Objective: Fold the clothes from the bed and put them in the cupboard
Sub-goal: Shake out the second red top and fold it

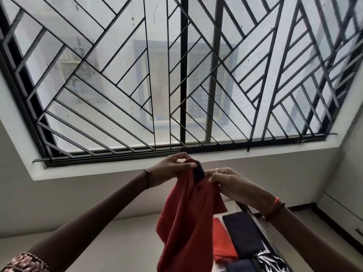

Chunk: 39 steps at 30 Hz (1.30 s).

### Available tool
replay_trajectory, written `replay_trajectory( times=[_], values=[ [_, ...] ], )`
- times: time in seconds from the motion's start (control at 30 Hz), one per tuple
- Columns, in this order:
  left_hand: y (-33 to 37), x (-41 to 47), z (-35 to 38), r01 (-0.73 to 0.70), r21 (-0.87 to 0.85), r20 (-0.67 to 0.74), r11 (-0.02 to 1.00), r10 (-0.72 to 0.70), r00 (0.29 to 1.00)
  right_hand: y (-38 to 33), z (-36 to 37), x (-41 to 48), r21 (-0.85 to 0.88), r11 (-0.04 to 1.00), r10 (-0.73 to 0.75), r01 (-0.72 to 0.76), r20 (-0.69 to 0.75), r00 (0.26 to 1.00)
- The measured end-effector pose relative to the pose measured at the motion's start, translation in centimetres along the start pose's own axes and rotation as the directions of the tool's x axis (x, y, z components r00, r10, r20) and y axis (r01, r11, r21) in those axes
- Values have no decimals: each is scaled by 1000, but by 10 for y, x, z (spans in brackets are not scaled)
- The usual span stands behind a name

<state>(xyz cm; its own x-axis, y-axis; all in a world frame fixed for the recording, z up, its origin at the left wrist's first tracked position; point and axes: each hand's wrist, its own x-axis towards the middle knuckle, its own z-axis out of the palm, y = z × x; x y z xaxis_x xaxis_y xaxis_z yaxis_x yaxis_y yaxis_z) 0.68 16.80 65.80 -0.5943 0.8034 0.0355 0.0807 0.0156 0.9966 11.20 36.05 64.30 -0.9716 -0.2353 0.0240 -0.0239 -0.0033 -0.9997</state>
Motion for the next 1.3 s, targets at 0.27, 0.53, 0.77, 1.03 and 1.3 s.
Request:
replay_trajectory(
  times=[0.27, 0.53, 0.77, 1.03, 1.3],
  values=[
    [0, -8, -8, 38, 81, -50, 996, -34, 998, 0, 4, -1, -548, 804, -359, 229, -141, 923],
    [12, -17, -13, 44, -116, -83, 992, -54, 995, -11, 8, 5, -827, 428, -672, 366, -20, 740],
    [17, -17, 2, 38, -170, -78, 985, -52, 996, -25, 17, 13, -635, 695, -525, 338, -126, 842],
    [2, -17, 25, 133, 17, -169, 991, -128, 977, -19, 14, 16, -228, 953, -249, 202, -202, 947],
    [1, -16, 23, 150, -11, -180, 989, -150, 972, -27, 1, 0, -190, 982, -19, 23, 24, 1000]
  ],
)
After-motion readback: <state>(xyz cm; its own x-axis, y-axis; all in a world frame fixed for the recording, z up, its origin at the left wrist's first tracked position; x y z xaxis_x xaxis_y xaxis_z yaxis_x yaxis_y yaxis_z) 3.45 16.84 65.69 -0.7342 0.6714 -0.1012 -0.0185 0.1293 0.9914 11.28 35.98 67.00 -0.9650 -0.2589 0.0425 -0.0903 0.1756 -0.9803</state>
